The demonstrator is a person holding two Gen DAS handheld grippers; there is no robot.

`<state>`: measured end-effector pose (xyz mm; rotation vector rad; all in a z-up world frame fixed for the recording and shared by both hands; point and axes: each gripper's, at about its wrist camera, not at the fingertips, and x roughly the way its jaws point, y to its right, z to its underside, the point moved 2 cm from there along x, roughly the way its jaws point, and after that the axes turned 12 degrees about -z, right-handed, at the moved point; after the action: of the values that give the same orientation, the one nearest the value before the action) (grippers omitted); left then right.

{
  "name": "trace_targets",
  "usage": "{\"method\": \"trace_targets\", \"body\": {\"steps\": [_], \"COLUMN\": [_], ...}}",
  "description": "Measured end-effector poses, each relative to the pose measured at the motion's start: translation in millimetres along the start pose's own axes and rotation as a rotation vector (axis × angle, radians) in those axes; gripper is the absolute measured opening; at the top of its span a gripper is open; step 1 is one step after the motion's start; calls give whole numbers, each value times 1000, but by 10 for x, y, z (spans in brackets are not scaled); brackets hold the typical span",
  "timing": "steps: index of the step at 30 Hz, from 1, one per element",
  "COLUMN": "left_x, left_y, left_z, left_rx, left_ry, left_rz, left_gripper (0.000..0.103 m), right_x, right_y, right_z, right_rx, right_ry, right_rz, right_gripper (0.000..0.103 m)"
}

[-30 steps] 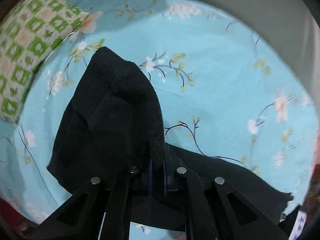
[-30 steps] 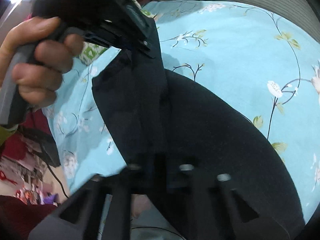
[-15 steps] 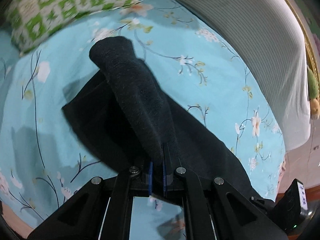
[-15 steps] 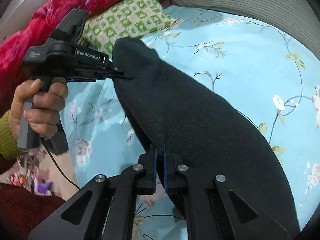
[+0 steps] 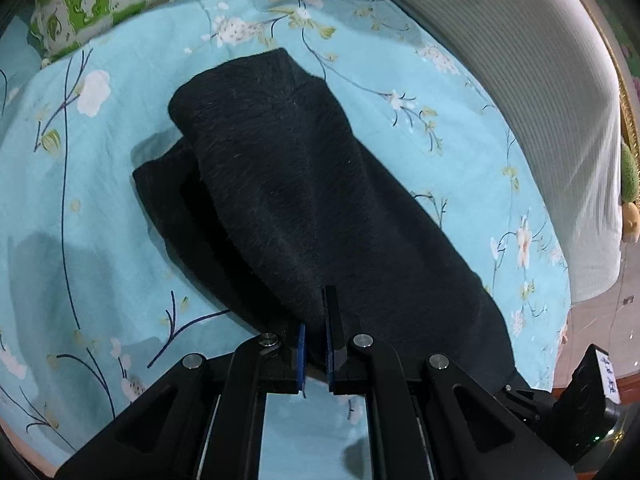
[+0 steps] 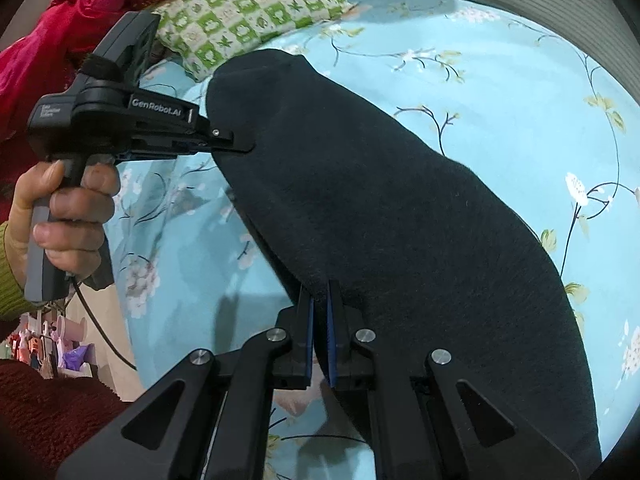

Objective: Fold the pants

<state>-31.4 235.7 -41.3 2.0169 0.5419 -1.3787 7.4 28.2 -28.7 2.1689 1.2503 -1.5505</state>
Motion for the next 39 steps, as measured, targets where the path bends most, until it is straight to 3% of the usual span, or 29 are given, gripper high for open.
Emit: {"method": "trace_targets", "body": {"steps": [8,12,14,16,18,24,28,34,39], "left_x": [61,23,-23,-67,-109,-164,-147,-38,83], "left_y": [-45,-106,-133,-175,-242,-512,-623,-614,-564], "left_z": [54,73,81,84,78,-30,-191,-424,-534], "left_rx": [6,1,4,-2,-19,-105,-149,-158,-160], "left_ry": [-20,-23,-17,-21,-24,-36,-54,-86,-103], "left_rz": [12,-5,-30,-51,-76,-116,-106,-162,-186], "left_gripper": [7,15,15,24,45,63,66,71,71], "right_x": [62,79,76,57,-1,-253,-455,-658,-390], "right_y": [-2,-8,-9,-21,-42,4,206,774,1062], "right_z": [9,5,5,21,43,39,-114,-449,-720], "right_rx": [16,55,76,95,105,152,202,348,382], "right_ry": [-18,-30,-37,-37,-19,49,119,234,171], "right_rz": [-1,-9,-13,-20,-38,-62,-29,-15,-24], "right_gripper": [6,11,19,35,39,39,39,39,39]}}
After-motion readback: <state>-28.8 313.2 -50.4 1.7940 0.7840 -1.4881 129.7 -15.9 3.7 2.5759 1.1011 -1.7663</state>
